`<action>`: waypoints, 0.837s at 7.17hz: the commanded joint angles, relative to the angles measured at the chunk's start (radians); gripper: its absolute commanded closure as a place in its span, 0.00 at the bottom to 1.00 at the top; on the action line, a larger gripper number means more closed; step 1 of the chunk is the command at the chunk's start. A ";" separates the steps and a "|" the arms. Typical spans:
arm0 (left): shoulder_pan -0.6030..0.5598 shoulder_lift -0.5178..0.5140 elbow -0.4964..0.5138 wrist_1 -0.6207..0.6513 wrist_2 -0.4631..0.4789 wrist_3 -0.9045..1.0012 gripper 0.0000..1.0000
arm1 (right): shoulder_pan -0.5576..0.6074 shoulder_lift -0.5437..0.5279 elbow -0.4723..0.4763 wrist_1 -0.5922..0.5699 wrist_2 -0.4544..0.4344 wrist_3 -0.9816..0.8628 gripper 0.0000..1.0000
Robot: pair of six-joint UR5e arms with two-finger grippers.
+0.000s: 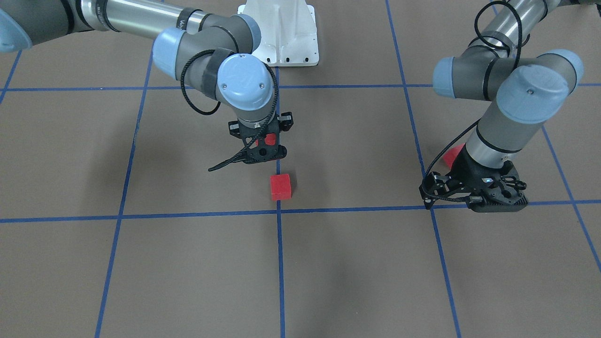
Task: Form red blocks into L shape at center
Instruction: 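Carry the red cube toward the placed cube at center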
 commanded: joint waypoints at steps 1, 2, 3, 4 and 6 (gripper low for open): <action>-0.001 0.002 0.027 -0.032 0.000 0.000 0.00 | -0.025 0.091 -0.133 0.008 -0.003 0.053 1.00; -0.001 0.002 0.027 -0.034 0.000 0.000 0.00 | -0.024 0.090 -0.141 0.008 -0.003 0.053 1.00; 0.001 0.002 0.028 -0.034 0.000 0.000 0.00 | -0.022 0.092 -0.155 0.008 -0.013 0.053 1.00; 0.001 0.002 0.028 -0.034 0.000 0.000 0.00 | -0.018 0.092 -0.173 0.014 -0.045 0.052 1.00; 0.001 0.002 0.028 -0.034 0.002 0.000 0.00 | -0.007 0.092 -0.227 0.084 -0.050 0.058 1.00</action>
